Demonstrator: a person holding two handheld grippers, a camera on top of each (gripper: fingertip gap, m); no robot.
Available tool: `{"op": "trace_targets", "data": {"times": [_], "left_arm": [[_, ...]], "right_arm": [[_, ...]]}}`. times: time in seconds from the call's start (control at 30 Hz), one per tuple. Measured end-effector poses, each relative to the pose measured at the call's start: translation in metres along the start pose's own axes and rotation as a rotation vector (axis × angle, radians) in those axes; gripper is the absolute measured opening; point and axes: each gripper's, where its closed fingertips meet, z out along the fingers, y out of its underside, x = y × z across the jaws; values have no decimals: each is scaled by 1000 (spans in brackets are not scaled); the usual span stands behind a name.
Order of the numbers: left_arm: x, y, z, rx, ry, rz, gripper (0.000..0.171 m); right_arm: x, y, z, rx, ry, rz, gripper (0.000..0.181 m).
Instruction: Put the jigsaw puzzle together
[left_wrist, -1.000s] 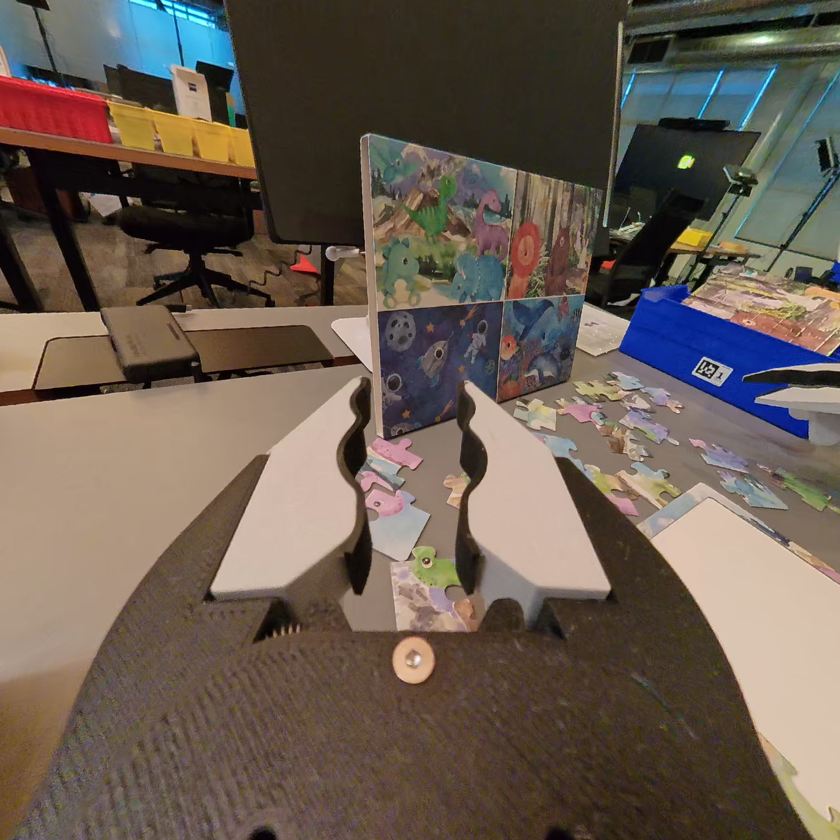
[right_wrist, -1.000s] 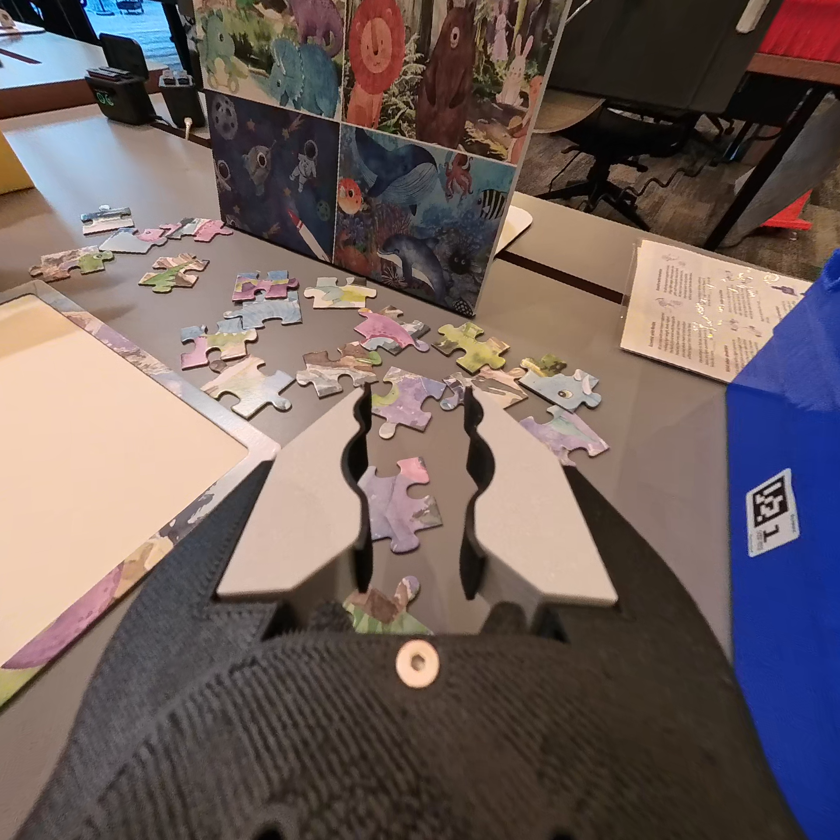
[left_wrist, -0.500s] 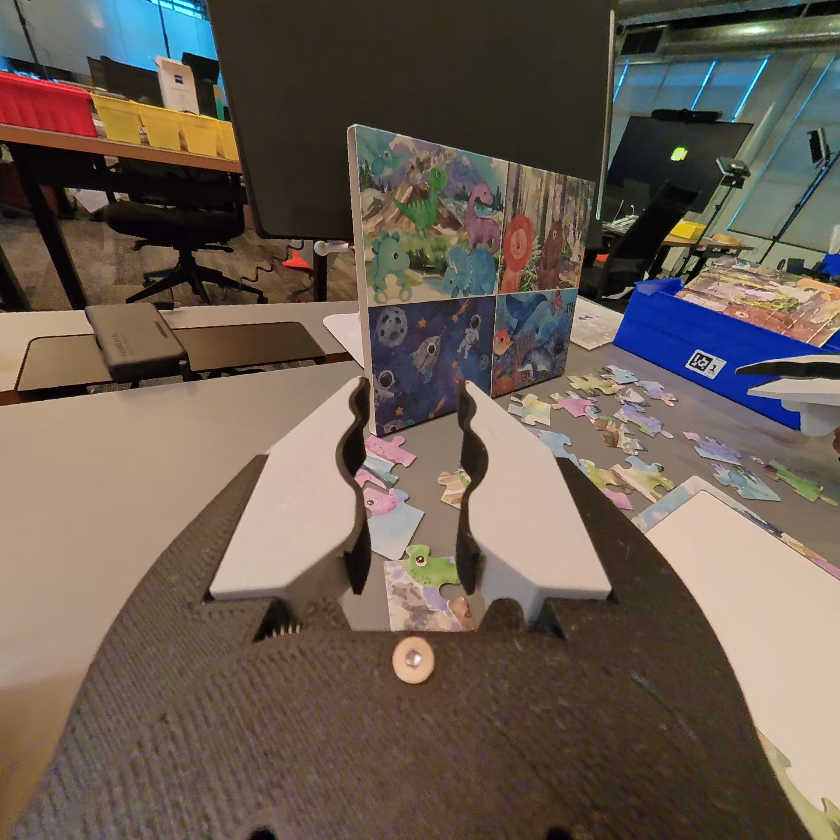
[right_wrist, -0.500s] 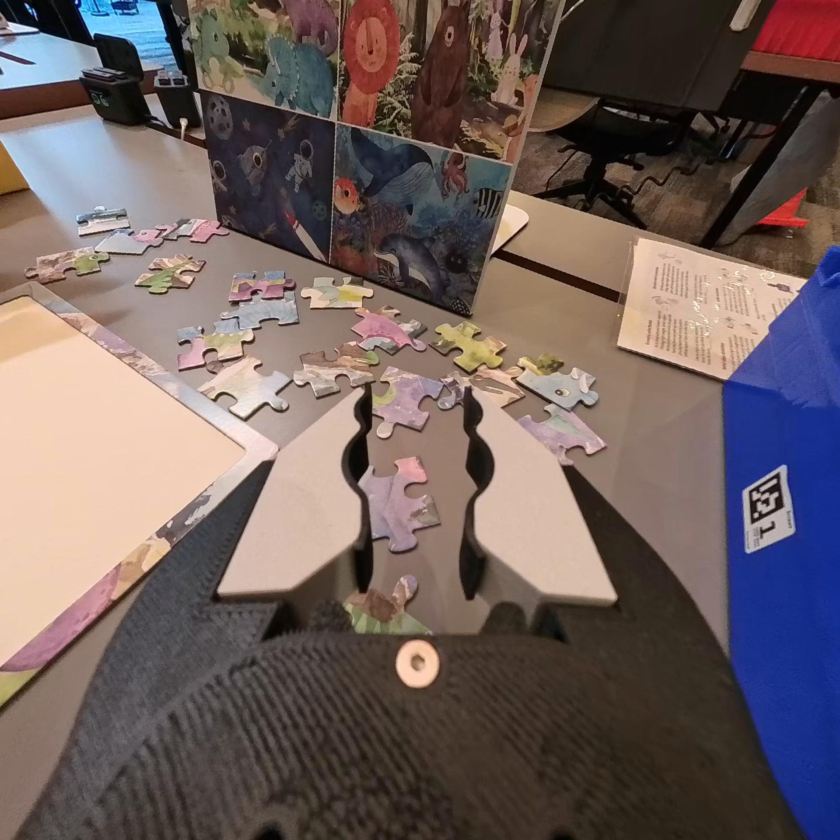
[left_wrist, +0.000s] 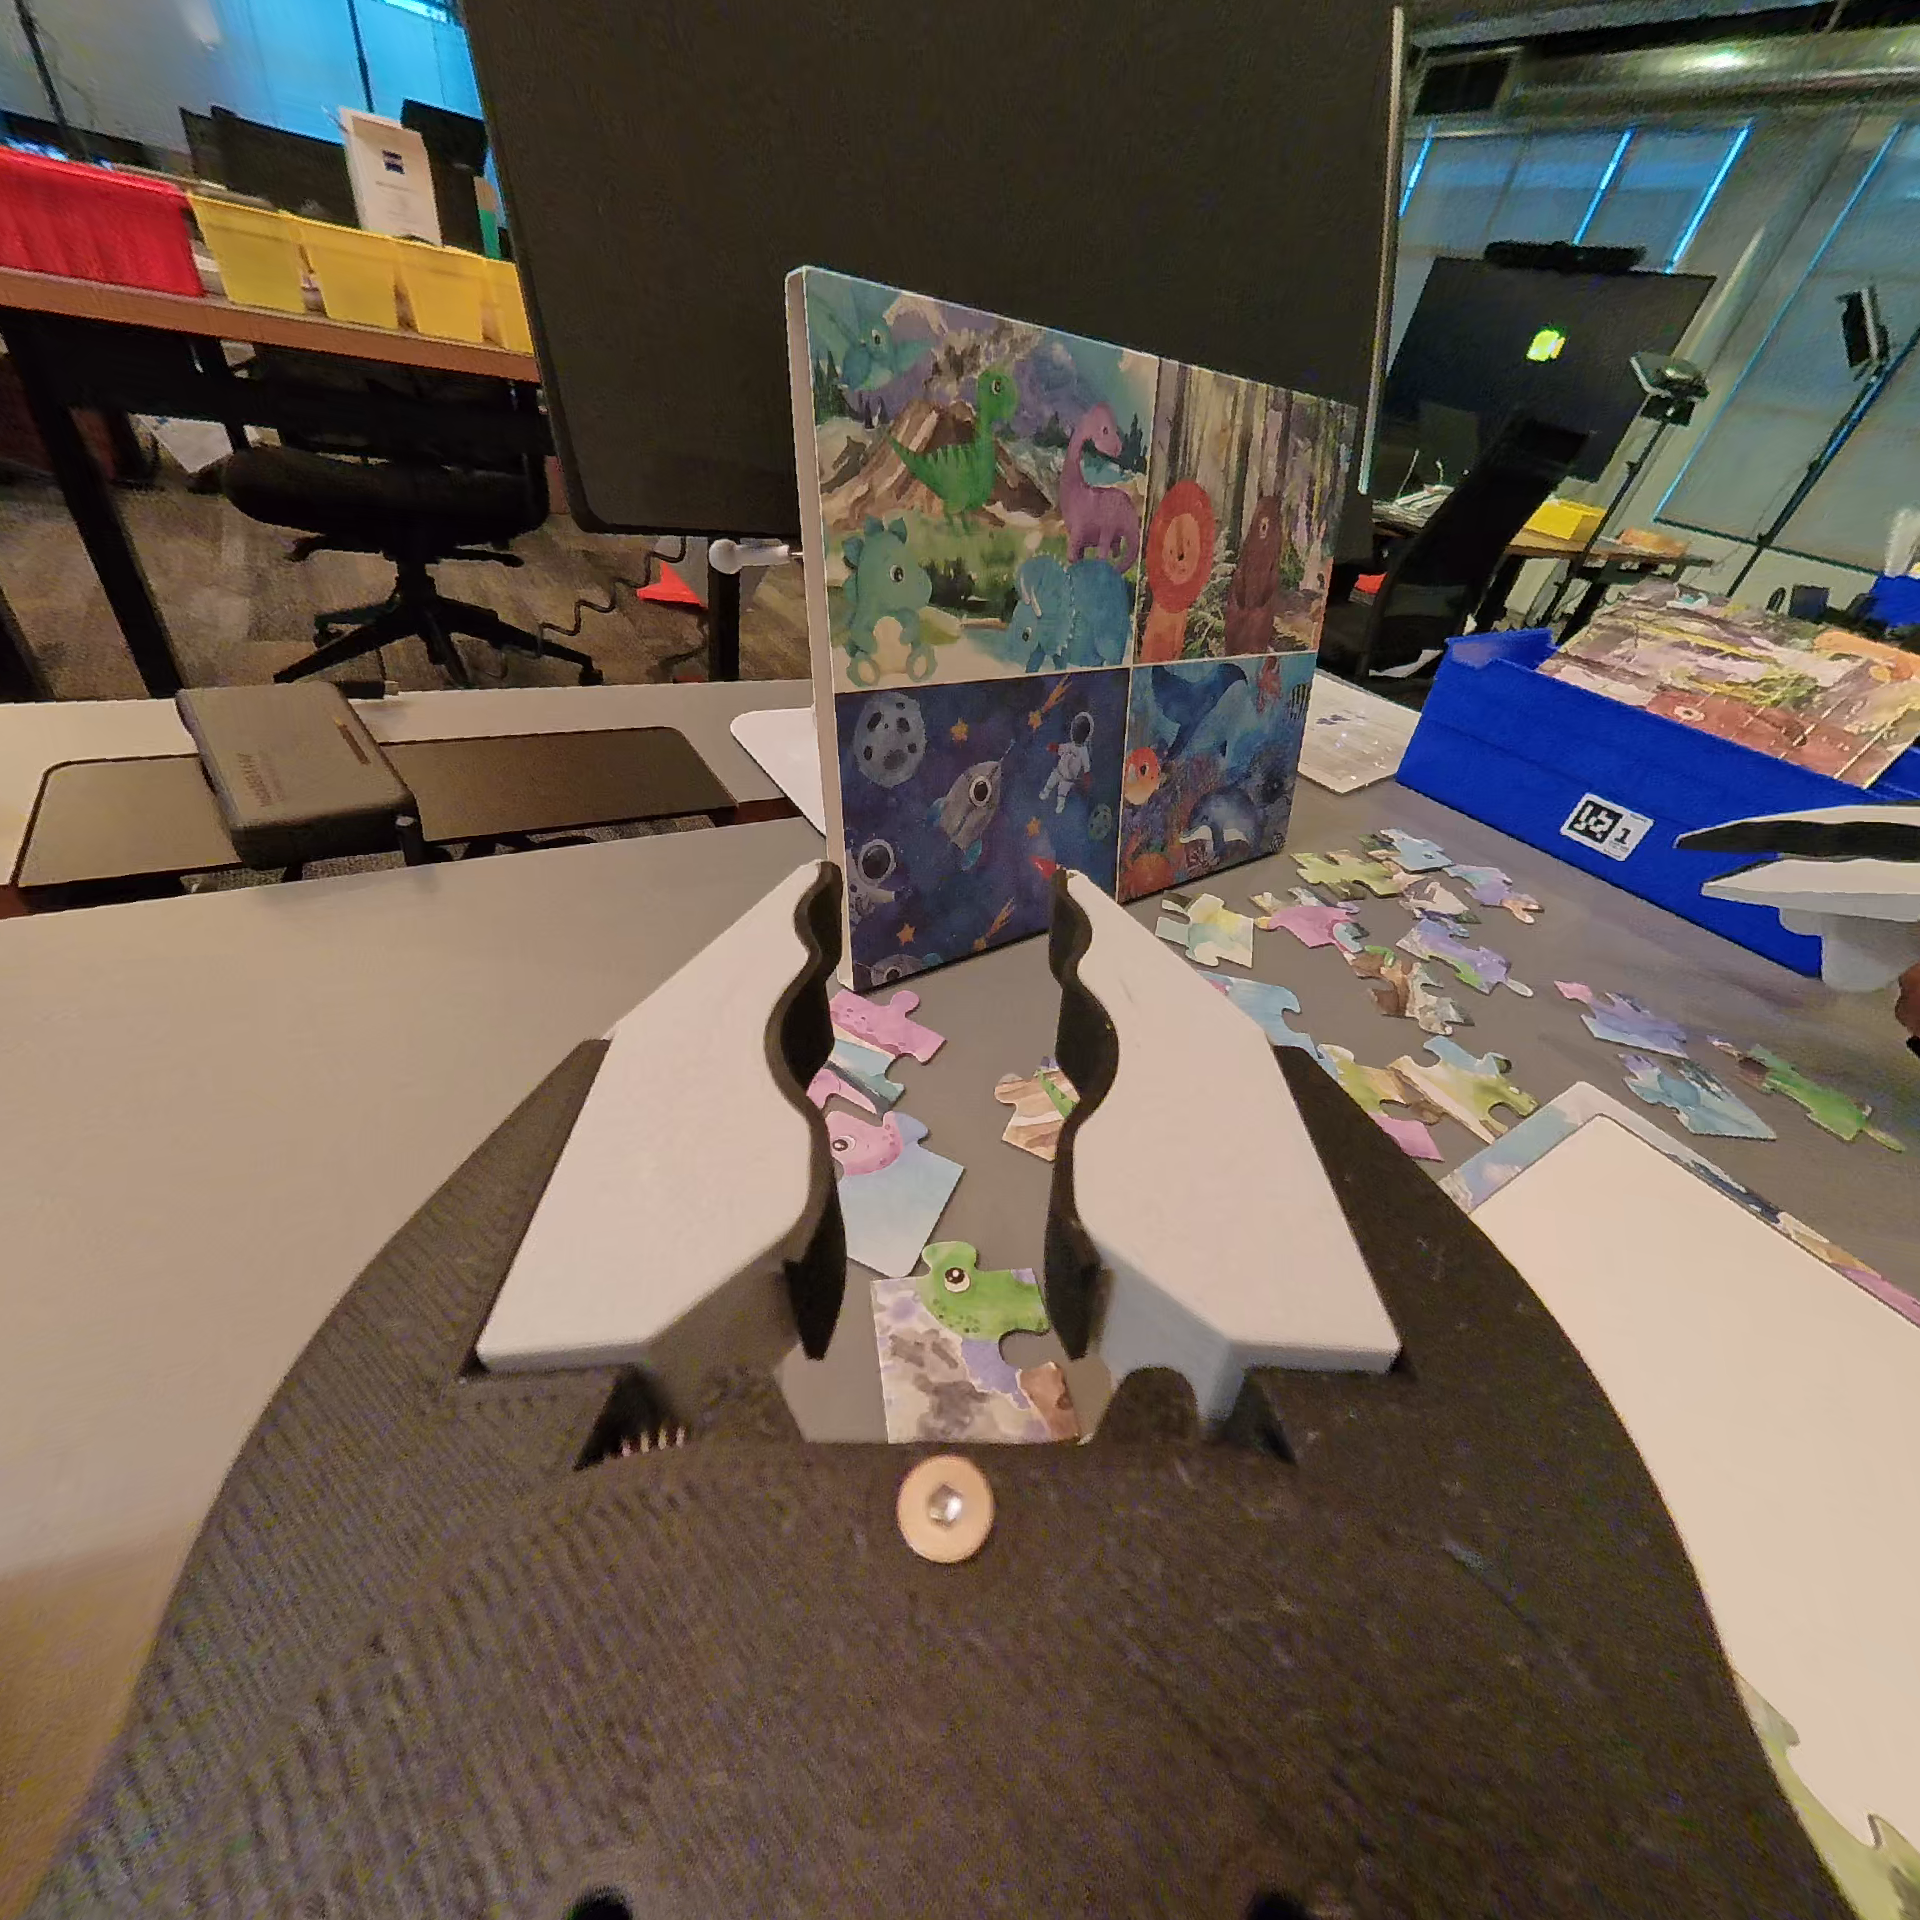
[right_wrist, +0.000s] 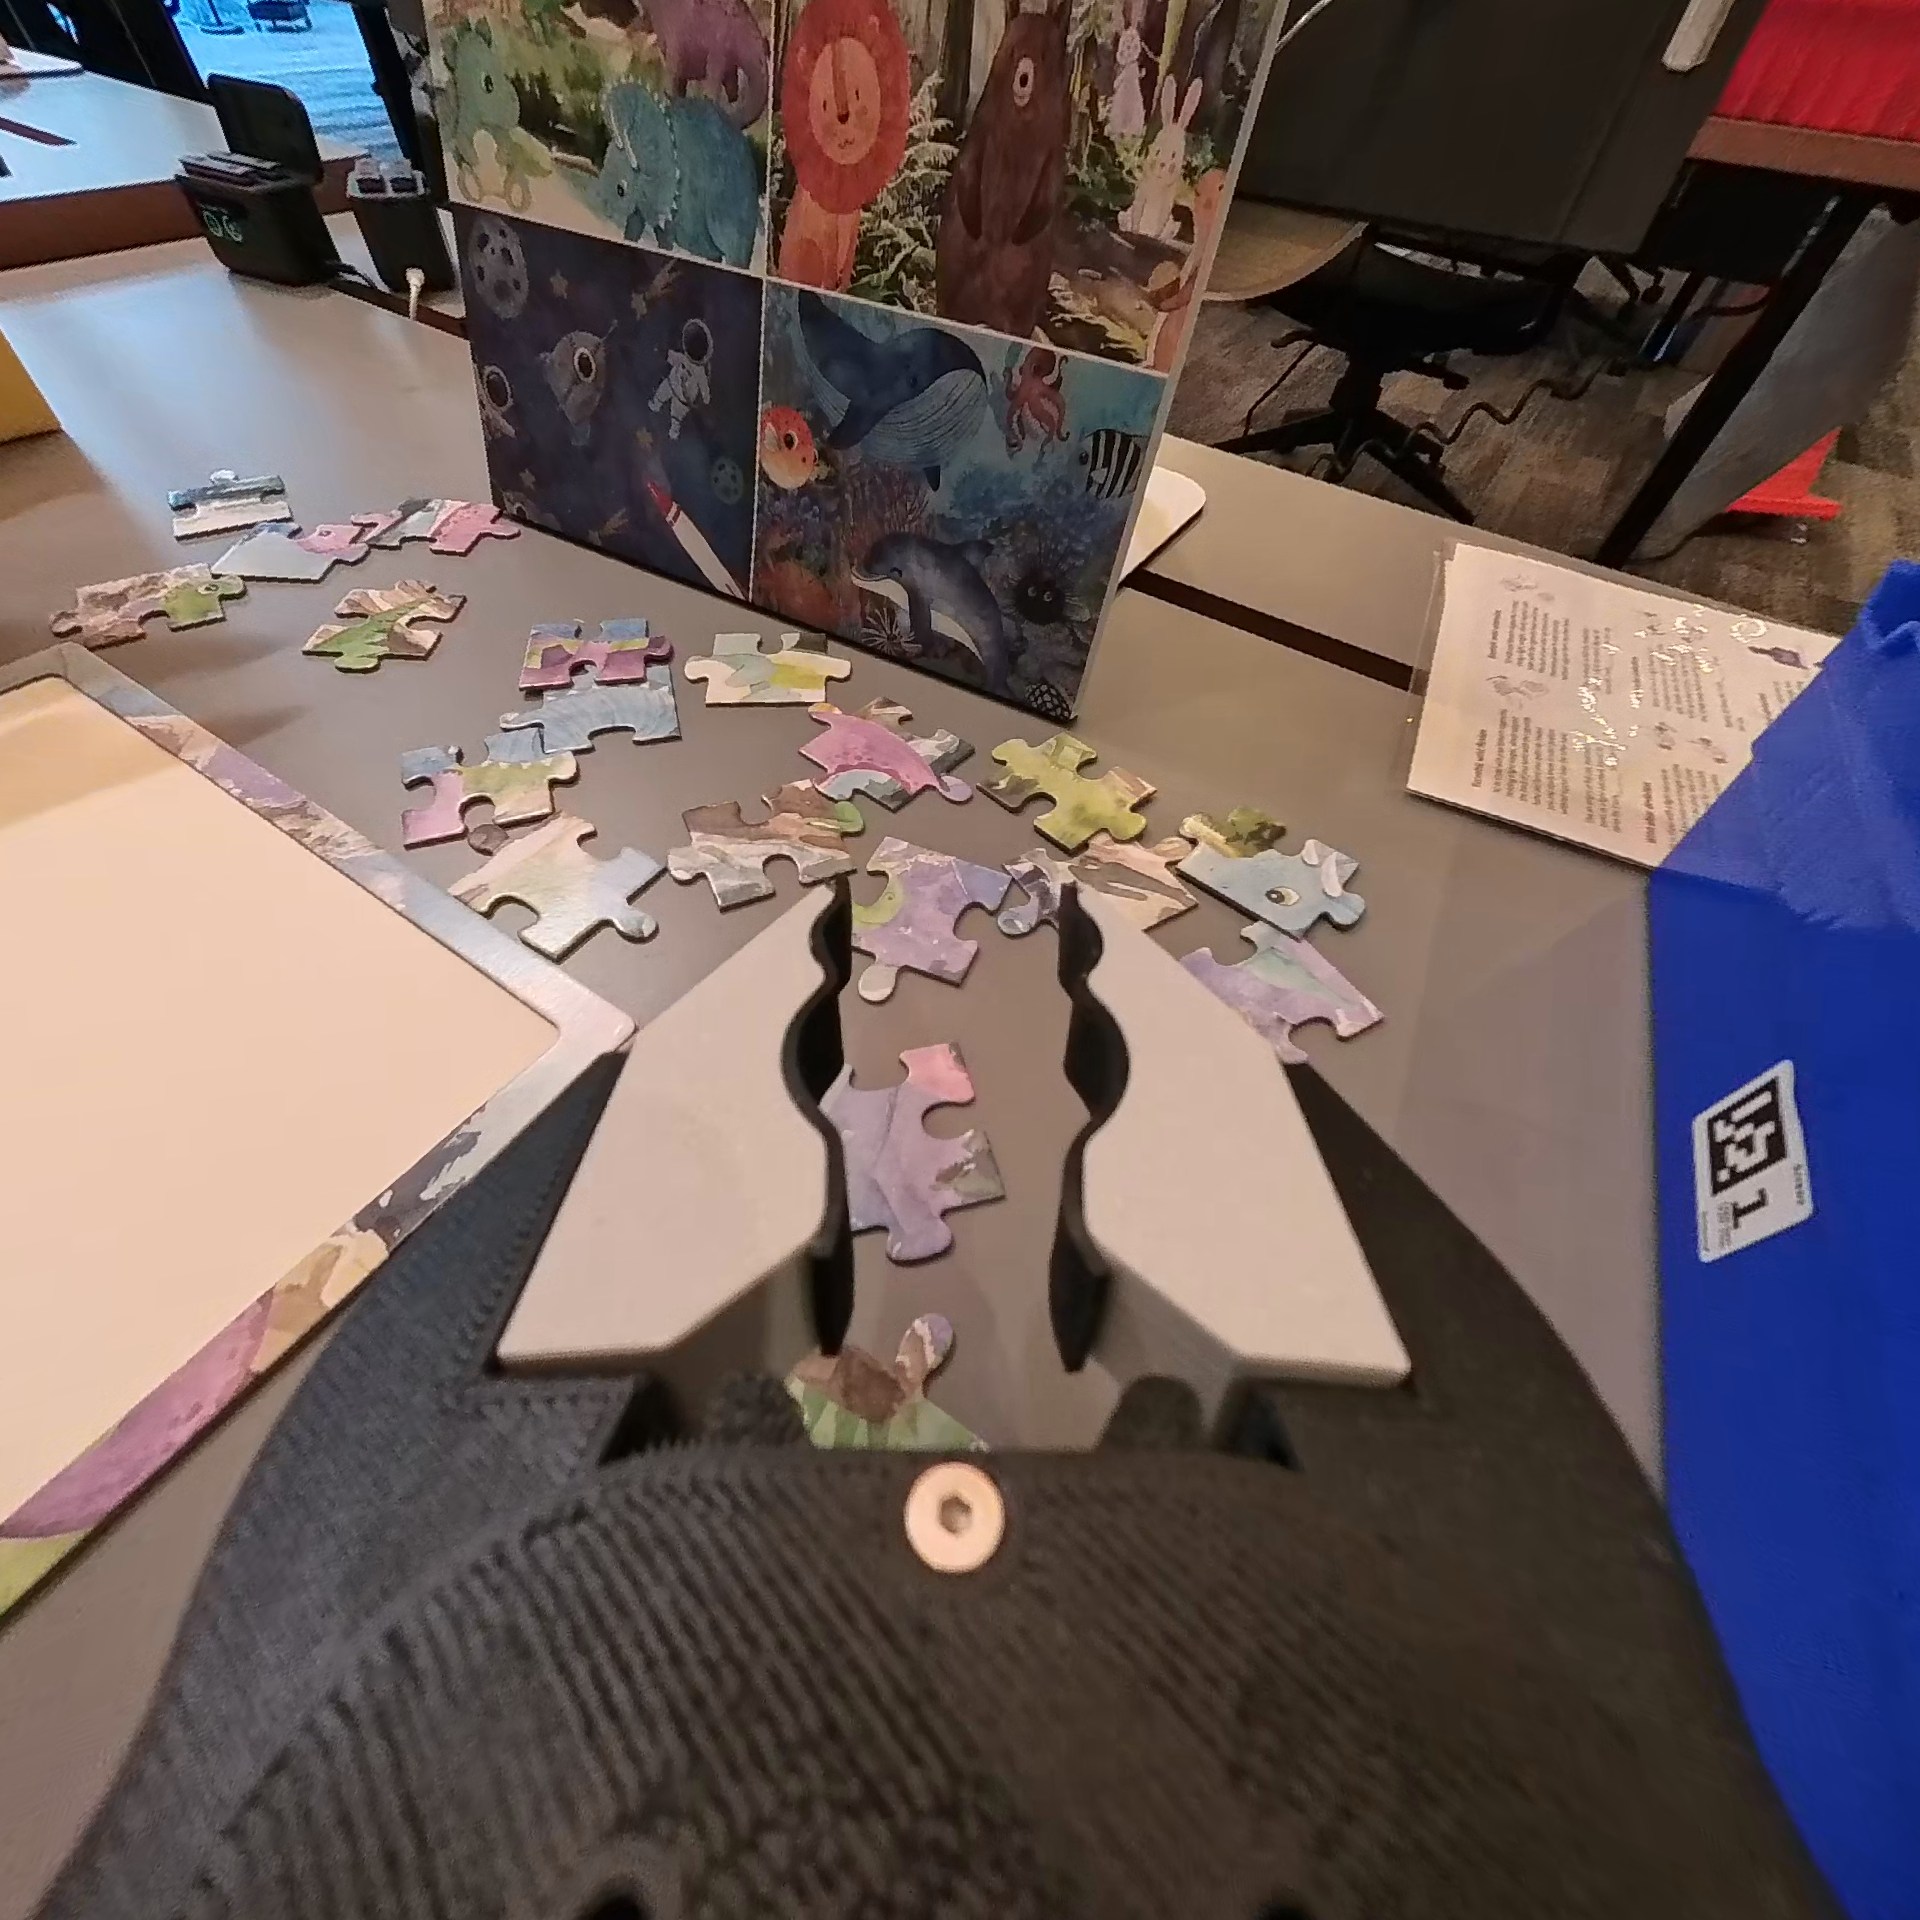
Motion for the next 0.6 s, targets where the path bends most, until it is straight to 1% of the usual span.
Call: {"op": "trace_targets", "data": {"times": [0.6], "left_arm": [[0, 1, 1, -4, 4, -2, 39]], "right_arm": [[0, 1, 0, -4, 1, 0, 39]]}}
